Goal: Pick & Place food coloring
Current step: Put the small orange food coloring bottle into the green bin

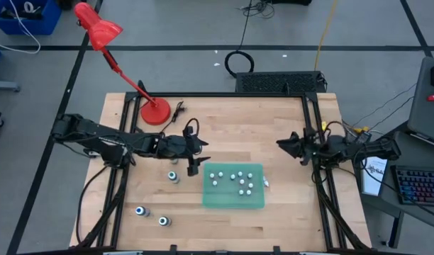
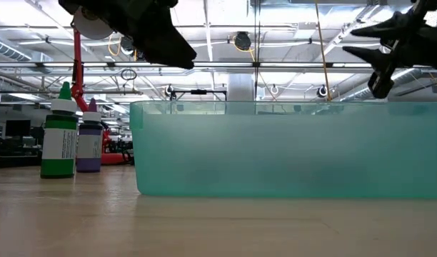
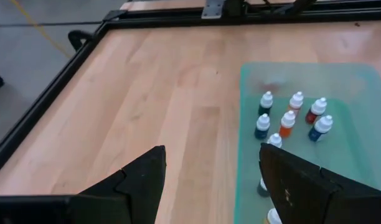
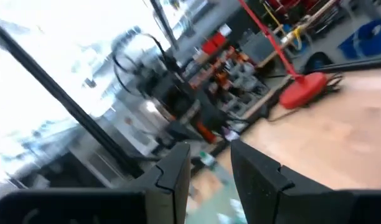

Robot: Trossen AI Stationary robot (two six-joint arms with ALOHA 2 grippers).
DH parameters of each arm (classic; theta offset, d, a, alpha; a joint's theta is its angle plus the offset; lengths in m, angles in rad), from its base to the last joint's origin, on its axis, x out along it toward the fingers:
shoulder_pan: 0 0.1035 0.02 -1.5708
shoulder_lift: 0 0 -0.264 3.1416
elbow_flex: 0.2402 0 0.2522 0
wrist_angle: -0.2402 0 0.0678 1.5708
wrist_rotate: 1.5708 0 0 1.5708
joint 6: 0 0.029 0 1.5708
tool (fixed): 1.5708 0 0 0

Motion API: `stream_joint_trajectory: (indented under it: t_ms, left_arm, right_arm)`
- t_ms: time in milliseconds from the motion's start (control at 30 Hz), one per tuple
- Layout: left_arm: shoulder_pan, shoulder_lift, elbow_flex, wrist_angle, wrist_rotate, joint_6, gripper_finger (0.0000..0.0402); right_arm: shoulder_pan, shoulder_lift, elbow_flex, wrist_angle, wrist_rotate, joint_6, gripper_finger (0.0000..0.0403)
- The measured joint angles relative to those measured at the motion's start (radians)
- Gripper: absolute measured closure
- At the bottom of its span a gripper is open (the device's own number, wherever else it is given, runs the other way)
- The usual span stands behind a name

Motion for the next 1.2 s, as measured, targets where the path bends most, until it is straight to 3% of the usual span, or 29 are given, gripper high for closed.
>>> stream_joint_trajectory:
  t_ms: [67,233,300,500,667,767,933,1200]
  left_arm:
    - [-0.003,-0.001,0.000,0.003,0.001,0.002,0.0144]
    - [-0.024,-0.001,0.000,0.010,0.035,0.013,0.0144]
    - [-0.033,-0.001,0.000,0.015,0.052,0.010,0.0144]
    - [-0.061,-0.001,0.000,0.013,0.052,-0.008,0.0144]
    - [-0.064,-0.001,0.000,-0.001,0.052,-0.048,0.0144]
    - [-0.064,-0.001,0.000,-0.002,0.052,-0.060,0.0144]
    - [-0.063,-0.001,0.001,-0.011,0.051,-0.075,0.0144]
    - [-0.063,-0.001,0.001,-0.012,0.050,-0.095,0.0144]
  right_arm:
    - [0.000,-0.002,-0.009,0.011,-0.024,0.038,0.0298]
    - [0.004,0.035,0.013,0.074,-0.213,0.094,0.0298]
    - [0.024,0.086,0.058,-0.020,-0.233,0.098,0.0298]
    - [0.145,0.424,0.318,-0.348,-0.093,0.059,0.0298]
    - [0.258,0.746,0.383,-0.484,-0.058,0.095,0.0298]
    - [0.326,0.891,0.370,-0.477,-0.080,0.154,0.0298]
    - [0.408,1.047,0.371,-0.314,-0.079,0.180,0.0298]
    - [0.425,1.241,0.369,-0.283,-0.019,0.229,0.0298]
